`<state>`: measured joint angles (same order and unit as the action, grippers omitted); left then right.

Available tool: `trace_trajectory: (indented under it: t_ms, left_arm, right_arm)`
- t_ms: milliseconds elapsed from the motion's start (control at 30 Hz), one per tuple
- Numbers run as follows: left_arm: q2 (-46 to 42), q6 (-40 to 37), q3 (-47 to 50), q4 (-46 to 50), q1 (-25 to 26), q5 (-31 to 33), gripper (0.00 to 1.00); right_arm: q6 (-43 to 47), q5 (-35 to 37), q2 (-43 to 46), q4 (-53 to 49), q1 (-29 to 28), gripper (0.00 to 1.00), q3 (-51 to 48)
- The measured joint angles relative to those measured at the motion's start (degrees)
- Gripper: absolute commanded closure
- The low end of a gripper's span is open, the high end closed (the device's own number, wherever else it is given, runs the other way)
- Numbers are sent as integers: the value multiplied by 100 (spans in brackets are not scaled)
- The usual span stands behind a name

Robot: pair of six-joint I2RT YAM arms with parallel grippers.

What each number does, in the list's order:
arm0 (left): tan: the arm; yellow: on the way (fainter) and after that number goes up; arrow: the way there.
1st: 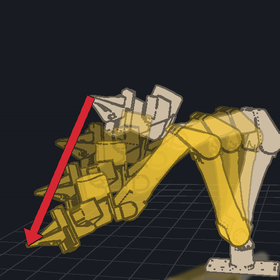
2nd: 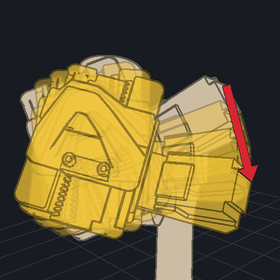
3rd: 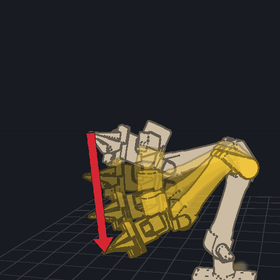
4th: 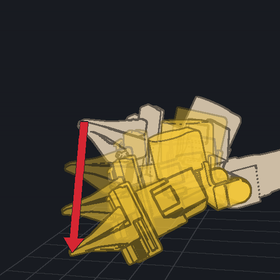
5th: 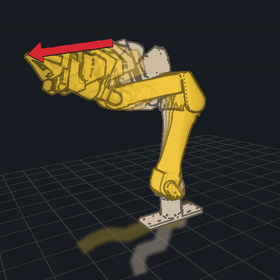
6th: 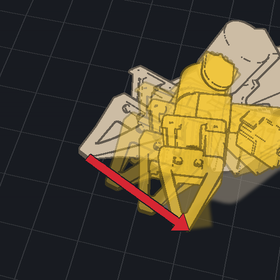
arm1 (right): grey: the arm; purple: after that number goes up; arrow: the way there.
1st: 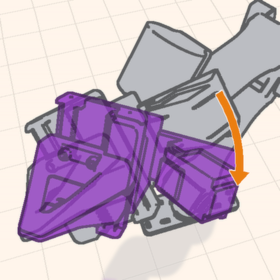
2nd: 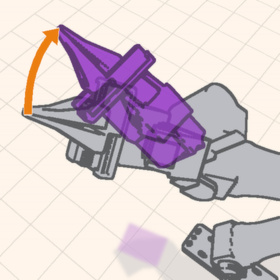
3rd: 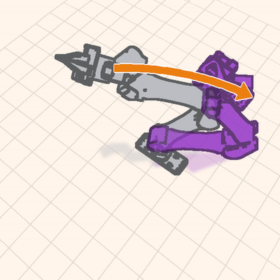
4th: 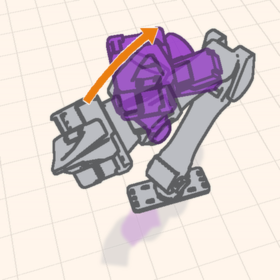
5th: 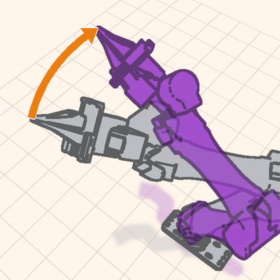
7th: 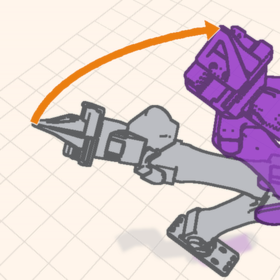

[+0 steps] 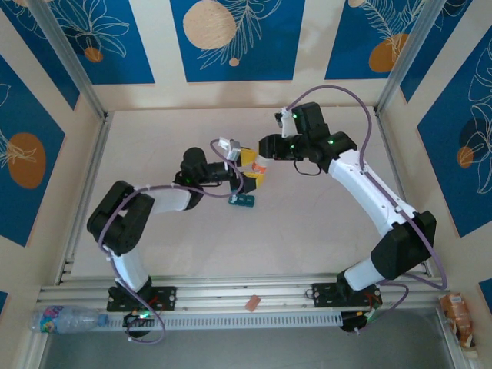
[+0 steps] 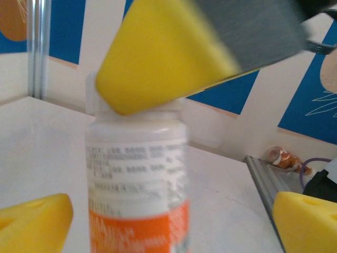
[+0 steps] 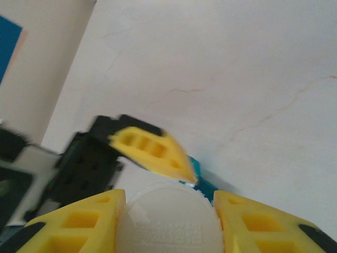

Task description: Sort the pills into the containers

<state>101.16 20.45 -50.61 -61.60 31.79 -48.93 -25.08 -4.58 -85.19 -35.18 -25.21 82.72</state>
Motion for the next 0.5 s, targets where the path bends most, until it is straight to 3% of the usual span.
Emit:
trace_trajectory:
  t_ms: [300,500]
  left_arm:
    - [-756,-413,584,358,0,647,0]
    - [-1231,-654,706,1414,0,1075,0]
  right_arm:
    - [-166,33,428,-267,476,74,-87]
    - [-162,122,800,-573,702,73,66]
